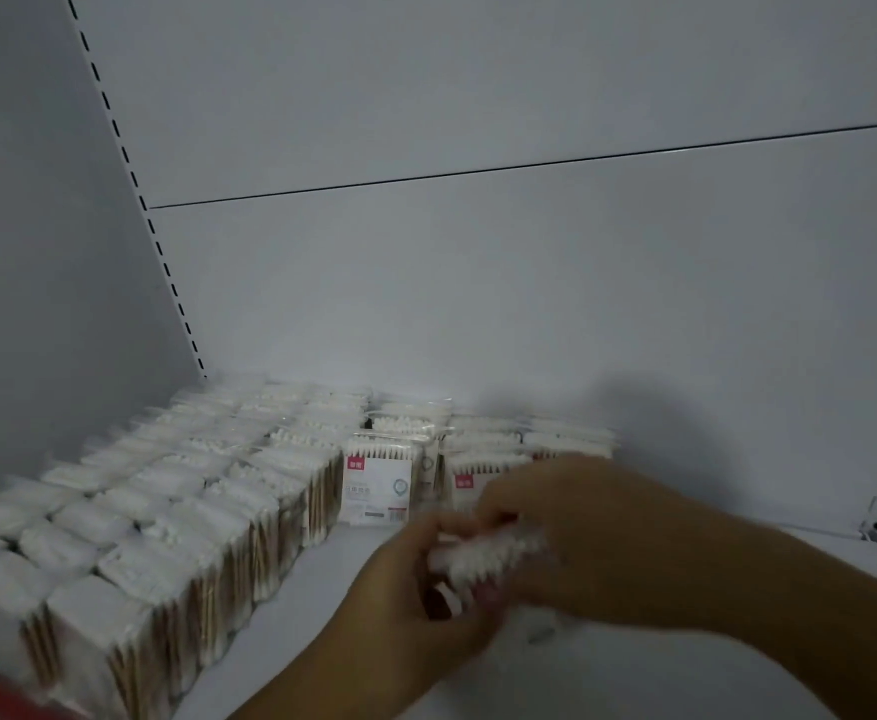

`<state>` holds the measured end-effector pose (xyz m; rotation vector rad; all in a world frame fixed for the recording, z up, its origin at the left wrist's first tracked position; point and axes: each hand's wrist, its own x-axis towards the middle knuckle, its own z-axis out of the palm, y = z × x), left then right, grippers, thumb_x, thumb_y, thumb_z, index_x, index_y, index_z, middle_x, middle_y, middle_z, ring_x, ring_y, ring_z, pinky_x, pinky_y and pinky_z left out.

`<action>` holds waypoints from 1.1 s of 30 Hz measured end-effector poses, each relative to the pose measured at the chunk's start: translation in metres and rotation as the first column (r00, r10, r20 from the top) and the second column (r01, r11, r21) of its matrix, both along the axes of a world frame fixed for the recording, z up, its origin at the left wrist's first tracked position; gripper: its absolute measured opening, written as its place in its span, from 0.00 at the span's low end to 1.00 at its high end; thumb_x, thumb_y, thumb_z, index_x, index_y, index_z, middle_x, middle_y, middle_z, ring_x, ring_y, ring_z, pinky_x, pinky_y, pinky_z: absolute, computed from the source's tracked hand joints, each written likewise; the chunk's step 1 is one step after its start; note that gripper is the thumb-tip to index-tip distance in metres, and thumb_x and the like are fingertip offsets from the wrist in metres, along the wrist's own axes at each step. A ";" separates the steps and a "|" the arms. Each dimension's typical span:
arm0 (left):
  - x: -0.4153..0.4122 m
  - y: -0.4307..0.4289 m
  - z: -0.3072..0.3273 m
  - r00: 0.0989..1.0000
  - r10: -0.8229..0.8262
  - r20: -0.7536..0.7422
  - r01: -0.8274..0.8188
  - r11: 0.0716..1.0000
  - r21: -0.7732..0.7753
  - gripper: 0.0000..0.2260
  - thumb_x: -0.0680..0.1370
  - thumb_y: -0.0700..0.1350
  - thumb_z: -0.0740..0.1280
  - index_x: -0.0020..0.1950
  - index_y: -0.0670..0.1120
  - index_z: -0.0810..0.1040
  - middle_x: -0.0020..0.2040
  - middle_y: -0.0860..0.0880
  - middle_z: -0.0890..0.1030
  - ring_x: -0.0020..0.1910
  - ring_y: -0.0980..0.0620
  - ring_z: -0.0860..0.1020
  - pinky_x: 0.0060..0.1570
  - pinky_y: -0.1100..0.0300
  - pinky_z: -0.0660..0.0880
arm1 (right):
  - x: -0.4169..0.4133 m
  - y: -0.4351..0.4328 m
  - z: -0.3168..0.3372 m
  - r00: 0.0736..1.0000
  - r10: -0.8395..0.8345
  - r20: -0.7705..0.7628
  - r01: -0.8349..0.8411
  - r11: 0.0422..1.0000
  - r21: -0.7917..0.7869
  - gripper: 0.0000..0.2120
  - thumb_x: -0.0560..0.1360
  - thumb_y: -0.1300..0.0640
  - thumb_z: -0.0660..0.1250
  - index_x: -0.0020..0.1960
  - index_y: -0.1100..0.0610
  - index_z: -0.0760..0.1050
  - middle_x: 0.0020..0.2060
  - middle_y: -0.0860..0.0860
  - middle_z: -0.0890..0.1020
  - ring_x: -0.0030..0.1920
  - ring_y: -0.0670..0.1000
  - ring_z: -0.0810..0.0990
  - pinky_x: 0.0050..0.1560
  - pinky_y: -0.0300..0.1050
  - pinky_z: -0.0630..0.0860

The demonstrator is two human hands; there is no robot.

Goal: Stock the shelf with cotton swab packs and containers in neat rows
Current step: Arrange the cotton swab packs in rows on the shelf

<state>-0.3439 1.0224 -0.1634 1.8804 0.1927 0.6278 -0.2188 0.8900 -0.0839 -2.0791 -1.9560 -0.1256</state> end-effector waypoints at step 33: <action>0.071 0.044 0.028 0.784 0.567 -0.254 0.131 0.249 0.960 0.45 0.74 0.65 0.64 0.78 0.42 0.45 0.79 0.43 0.49 0.77 0.43 0.49 0.73 0.40 0.44 | 0.068 0.017 -0.067 0.930 -0.260 0.258 0.154 0.916 0.370 0.19 0.77 0.52 0.62 0.57 0.67 0.79 0.56 0.61 0.81 0.55 0.60 0.82 0.55 0.54 0.77</action>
